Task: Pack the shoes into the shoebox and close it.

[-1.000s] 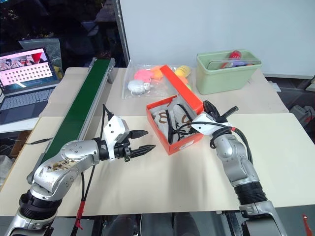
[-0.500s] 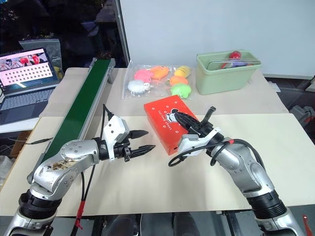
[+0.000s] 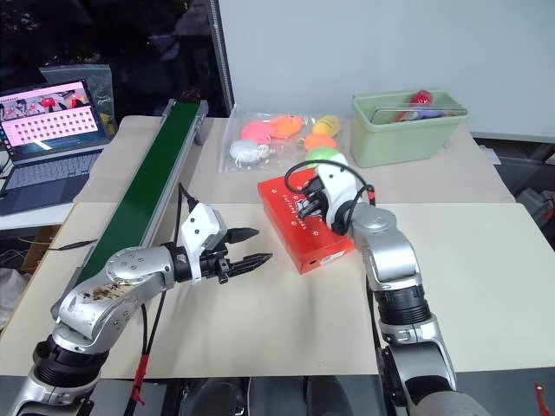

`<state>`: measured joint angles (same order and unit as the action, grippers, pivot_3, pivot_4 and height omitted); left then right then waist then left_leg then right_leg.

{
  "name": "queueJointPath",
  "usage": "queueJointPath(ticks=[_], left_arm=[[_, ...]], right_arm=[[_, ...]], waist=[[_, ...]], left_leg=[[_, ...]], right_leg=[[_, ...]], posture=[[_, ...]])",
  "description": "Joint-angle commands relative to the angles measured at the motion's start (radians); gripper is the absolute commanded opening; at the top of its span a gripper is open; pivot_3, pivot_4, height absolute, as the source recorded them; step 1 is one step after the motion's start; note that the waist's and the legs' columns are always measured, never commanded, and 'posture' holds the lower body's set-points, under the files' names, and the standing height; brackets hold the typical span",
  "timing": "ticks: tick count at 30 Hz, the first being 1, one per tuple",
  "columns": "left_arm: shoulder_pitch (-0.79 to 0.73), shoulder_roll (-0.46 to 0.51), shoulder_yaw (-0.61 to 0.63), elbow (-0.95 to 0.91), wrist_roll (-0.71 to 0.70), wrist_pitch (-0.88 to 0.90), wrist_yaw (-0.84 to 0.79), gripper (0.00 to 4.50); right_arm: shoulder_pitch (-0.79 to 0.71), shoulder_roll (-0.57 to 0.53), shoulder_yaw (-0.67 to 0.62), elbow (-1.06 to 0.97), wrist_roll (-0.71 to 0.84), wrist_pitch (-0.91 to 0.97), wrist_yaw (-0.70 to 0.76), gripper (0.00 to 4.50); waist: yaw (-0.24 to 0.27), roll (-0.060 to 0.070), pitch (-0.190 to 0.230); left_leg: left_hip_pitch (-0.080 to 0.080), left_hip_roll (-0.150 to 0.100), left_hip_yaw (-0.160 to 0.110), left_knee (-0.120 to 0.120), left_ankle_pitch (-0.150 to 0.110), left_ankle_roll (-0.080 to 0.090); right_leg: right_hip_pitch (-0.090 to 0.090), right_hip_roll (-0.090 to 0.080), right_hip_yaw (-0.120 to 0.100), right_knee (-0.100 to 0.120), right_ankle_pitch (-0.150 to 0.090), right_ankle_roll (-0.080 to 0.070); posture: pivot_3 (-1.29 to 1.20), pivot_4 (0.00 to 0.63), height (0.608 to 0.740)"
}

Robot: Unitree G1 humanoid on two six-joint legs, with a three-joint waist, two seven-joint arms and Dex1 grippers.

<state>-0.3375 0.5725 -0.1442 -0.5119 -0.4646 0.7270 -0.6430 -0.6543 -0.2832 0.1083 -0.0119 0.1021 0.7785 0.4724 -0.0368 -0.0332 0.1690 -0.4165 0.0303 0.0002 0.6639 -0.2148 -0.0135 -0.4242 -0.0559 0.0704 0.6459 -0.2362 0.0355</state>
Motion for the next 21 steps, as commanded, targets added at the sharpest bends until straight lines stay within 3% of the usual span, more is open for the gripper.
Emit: queueJointPath(ticks=[1,12,18,21], left_arm=[[0.002,0.007,0.022,-0.03,0.008,-0.016,0.003,2.93],[0.015,0.005,0.031,-0.032,0.026,-0.027,0.031,2.93],[0.026,0.004,0.026,-0.02,0.067,-0.057,0.046,2.93],[0.032,-0.008,0.035,-0.021,0.075,-0.07,0.057,2.93]], right_arm=[[-0.01,-0.004,0.022,0.018,0.007,-0.013,0.025,0.04],[-0.002,-0.037,0.147,0.043,-0.03,-0.002,0.094,0.04],[-0.015,-0.022,0.021,-0.014,0.047,0.089,0.069,0.04],[-0.068,-0.013,-0.118,-0.062,0.136,0.186,0.046,0.04]], waist=[[-0.003,0.0,0.0],[-0.009,0.0,0.0],[-0.008,0.0,0.0],[-0.006,0.0,0.0]], left_leg=[[0.0,0.0,0.0,0.0,0.0,0.0],[0.002,0.0,0.0,0.0,0.0,0.0],[0.002,0.0,0.0,0.0,0.0,0.0],[0.001,0.0,0.0,0.0,0.0,0.0]], right_leg=[[0.0,0.0,0.0,0.0,0.0,0.0],[0.002,0.0,0.0,0.001,0.0,0.0],[0.002,0.001,0.0,0.001,0.0,0.0],[0.001,0.0,0.0,0.001,0.0,0.0]], posture=[[0.0,0.15,0.729],[0.0,0.15,0.729],[0.0,0.15,0.729],[0.0,0.15,0.729]])
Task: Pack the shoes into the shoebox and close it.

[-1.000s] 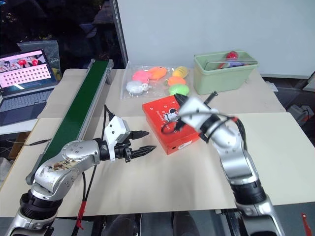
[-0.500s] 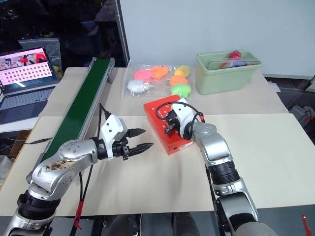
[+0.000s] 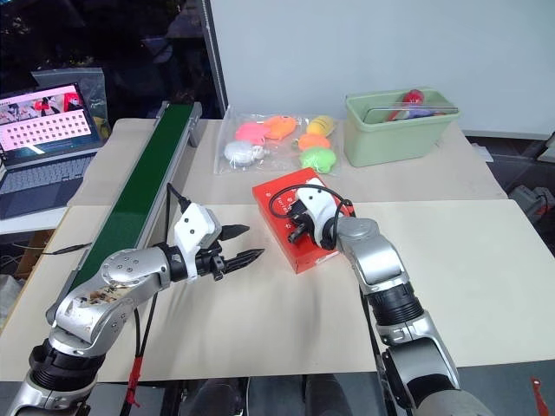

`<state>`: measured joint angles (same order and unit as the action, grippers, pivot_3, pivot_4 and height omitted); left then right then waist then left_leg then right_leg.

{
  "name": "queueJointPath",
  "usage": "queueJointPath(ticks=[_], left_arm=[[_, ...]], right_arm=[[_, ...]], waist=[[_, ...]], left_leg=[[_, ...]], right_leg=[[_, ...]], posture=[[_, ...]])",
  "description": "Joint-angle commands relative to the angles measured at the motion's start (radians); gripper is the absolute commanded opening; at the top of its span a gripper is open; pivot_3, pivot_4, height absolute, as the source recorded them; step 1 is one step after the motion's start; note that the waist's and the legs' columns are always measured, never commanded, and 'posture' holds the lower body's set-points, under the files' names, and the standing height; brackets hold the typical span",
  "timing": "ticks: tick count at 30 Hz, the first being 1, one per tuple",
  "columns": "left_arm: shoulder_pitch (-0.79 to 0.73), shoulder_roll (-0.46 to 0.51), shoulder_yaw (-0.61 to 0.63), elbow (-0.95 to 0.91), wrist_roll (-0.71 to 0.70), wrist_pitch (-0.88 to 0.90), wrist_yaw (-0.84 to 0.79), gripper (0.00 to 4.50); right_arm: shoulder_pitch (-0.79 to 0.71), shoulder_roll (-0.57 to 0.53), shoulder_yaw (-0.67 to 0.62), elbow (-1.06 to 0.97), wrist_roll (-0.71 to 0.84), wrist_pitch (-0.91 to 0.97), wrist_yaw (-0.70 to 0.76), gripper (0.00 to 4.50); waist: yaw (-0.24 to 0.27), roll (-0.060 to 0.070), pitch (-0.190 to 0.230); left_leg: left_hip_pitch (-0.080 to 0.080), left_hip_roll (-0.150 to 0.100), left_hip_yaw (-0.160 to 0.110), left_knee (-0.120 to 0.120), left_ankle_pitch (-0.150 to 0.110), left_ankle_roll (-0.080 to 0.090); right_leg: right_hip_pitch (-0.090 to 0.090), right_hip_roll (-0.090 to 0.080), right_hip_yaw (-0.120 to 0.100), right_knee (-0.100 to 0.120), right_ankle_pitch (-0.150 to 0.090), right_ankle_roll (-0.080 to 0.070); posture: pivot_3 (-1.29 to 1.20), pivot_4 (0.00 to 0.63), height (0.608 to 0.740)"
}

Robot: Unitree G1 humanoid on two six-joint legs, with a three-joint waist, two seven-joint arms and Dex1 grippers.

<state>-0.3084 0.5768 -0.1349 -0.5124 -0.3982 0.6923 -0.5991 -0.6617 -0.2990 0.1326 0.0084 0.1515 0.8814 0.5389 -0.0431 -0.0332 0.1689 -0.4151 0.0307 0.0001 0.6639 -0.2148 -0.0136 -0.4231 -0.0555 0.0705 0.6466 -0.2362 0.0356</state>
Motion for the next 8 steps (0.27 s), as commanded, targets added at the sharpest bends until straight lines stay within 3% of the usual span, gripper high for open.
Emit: queueJointPath(ticks=[1,8], left_arm=[[0.005,-0.017,0.03,-0.019,0.009,-0.038,0.016,2.93],[0.018,-0.014,0.008,0.005,0.07,-0.087,0.029,2.93]], right_arm=[[-0.081,0.005,-0.192,-0.1,0.123,0.119,-0.026,0.04],[-0.115,-0.011,-0.361,-0.257,0.28,0.28,-0.055,0.04]], waist=[[0.001,0.0,0.0],[0.0,0.0,0.0]], left_leg=[[0.0,0.0,0.0,0.0,0.0,0.0],[0.0,0.001,-0.001,-0.001,0.0,0.0]], right_leg=[[0.0,0.0,0.0,0.0,0.0,0.0],[0.0,0.0,0.0,0.0,0.0,0.0]], posture=[[0.0,0.15,0.729],[0.0,0.15,0.729]])
